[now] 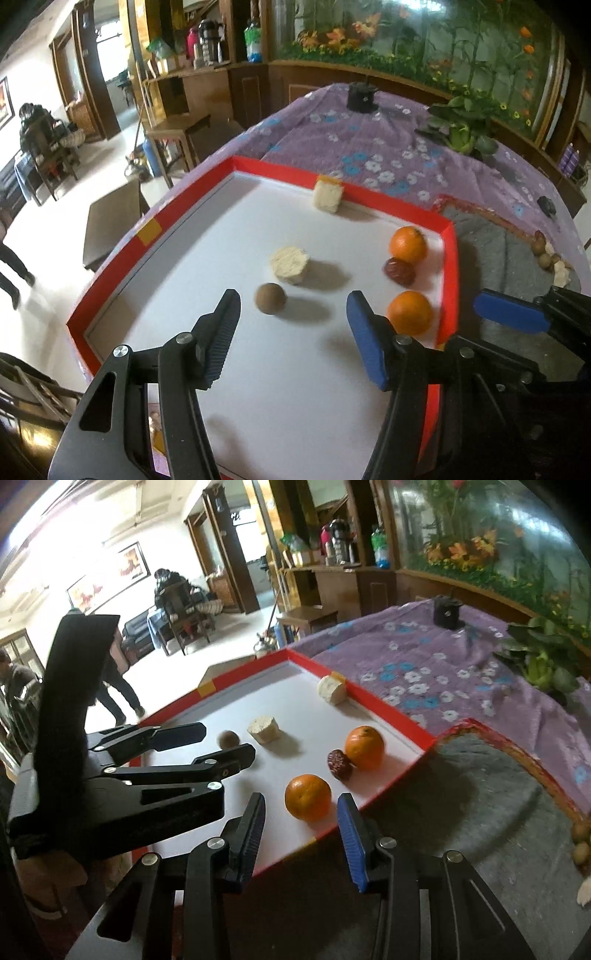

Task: Organize fruits
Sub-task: 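Move both grippers back toward the fruit pile on the felt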

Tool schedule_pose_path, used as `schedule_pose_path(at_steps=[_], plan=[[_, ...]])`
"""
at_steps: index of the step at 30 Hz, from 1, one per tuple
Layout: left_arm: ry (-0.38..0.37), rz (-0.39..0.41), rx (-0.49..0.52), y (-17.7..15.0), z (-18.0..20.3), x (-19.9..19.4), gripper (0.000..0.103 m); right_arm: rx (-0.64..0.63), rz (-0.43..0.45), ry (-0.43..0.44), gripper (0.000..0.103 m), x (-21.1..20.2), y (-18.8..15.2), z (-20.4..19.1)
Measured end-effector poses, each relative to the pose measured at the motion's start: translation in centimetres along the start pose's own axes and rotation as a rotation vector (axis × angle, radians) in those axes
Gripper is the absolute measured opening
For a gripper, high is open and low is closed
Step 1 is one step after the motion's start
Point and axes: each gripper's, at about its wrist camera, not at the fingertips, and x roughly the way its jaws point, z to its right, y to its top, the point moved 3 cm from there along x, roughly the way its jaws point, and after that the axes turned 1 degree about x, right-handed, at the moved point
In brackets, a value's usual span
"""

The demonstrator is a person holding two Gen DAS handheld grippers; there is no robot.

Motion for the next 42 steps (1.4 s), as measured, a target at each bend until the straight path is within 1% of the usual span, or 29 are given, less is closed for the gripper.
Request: schedule_pose_path(at_steps=[3,7,10,18,22,24,28,31,33,35,39,42], plan=[[-0.019,0.024,0.012,0.3,1.5,-0.9,0.060,0.026,0.031,-0.015,0.040,-2.1,-0.7,0.9],[-0.053,0.046,0.044,0.5,4.5,-1.9,0.060,0.068,0.070,-0.047,0.040,-5.0,-1.7,2.9],[-0.092,0.050,0.059,0.8,7.0,-2.1,0.060,0.093,0.087,-0.090,0.041,-6.9,-2.7,4.7],[-0.192,0.020,0.148,0.9,14.3,-1.5,0.060,0.189,0.109,-0.209,0.042,-12.0,-6.9,10.6],[-0.246,-0.011,0.182,0.9,17.8,-0.7,0.060,0.256,0.102,-0.289,0.042,-14.2,-9.9,14.2],[-0.269,-0.027,0.198,1.0,19.5,-0.3,0.060,0.288,0.103,-0.308,0.042,-14.9,-10.9,15.7],[-0.300,-0.044,0.233,1.2,22.5,0.5,0.060,0.351,0.118,-0.330,0.043,-16.4,-12.5,18.3],[-0.338,-0.070,0.254,1.4,24.7,1.2,0.060,0.372,0.128,-0.336,0.043,-17.1,-13.2,19.4],[-0.350,-0.084,0.260,1.7,25.9,1.7,0.060,0.382,0.136,-0.337,0.043,-17.3,-13.4,20.0],[-0.352,-0.101,0.245,2.2,26.9,2.4,0.060,0.390,0.139,-0.330,0.043,-17.4,-13.6,20.5],[-0.375,-0.133,0.177,4.0,28.1,4.0,0.060,0.389,0.136,-0.324,0.043,-17.2,-13.7,20.9],[-0.378,-0.148,0.142,5.1,29.1,5.3,0.060,0.396,0.137,-0.306,0.043,-16.9,-13.8,21.3]])
